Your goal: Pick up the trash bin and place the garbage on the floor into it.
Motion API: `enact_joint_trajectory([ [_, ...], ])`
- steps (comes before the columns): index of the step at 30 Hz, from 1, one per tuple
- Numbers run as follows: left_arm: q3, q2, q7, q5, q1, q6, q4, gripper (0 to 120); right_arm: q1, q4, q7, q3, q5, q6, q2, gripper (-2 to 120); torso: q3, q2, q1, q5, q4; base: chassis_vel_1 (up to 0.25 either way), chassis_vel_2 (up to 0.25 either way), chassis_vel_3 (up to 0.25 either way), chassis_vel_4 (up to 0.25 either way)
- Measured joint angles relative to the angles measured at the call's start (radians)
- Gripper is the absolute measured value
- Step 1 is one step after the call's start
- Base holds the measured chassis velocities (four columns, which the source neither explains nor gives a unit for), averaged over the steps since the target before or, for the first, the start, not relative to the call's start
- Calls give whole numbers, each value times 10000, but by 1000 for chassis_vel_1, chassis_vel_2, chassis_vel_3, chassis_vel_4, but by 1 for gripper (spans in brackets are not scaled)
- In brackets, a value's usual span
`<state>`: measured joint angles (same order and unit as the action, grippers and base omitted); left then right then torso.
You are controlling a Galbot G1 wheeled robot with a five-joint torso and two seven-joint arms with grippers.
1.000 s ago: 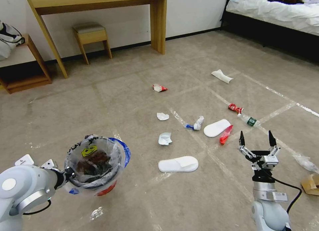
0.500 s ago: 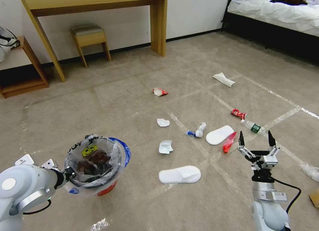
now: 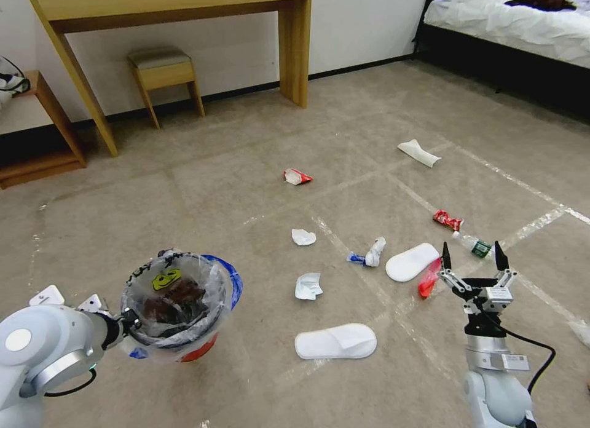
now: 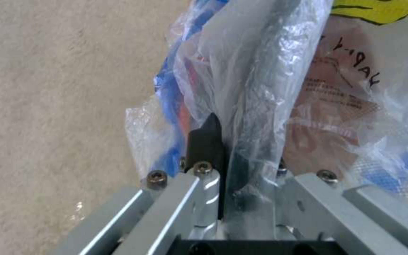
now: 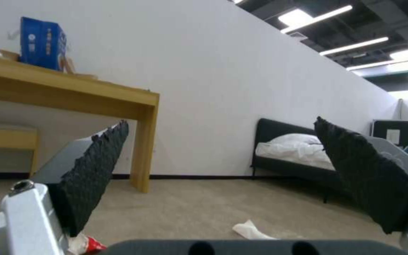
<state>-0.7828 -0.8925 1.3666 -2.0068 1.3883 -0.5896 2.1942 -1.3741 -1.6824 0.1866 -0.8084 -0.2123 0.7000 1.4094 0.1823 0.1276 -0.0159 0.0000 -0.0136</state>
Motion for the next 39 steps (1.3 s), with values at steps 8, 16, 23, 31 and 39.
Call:
enact_joint_trajectory([
  [8, 12, -32, -15, 0, -43, 0, -17, 4, 177, 247, 232, 38, 165, 137, -163, 100, 2, 0, -1, 2, 0, -77, 75, 61, -72],
  [16, 6, 34, -16, -3, -20, 0, 0, 4, 426, 533, 1083, 209, 212, 154, -883, 100, -1, 0, 2, 0, 0, 0, 0, 0, 0],
  [23, -14, 29, -24, 8, 50, -2, 114, 4, 664, 1215, 4120, 1158, -341, -150, -3755, 100, 0, 0, 2, 0, 1, 0, 0, 0, 0],
  [31, 27, -108, -51, 58, 70, -23, 199, 4, 1042, 1317, 5701, 2640, -331, -557, -5484, 100, 0, 0, 1, 0, 2, 0, 0, 0, 0],
  [39, 291, 127, -184, 51, -196, -28, 14, 4, 1876, 1341, 5832, 4889, -358, -944, -7111, 100, 1, -1, 1, 2, 7, 0, 0, 0, 0],
])
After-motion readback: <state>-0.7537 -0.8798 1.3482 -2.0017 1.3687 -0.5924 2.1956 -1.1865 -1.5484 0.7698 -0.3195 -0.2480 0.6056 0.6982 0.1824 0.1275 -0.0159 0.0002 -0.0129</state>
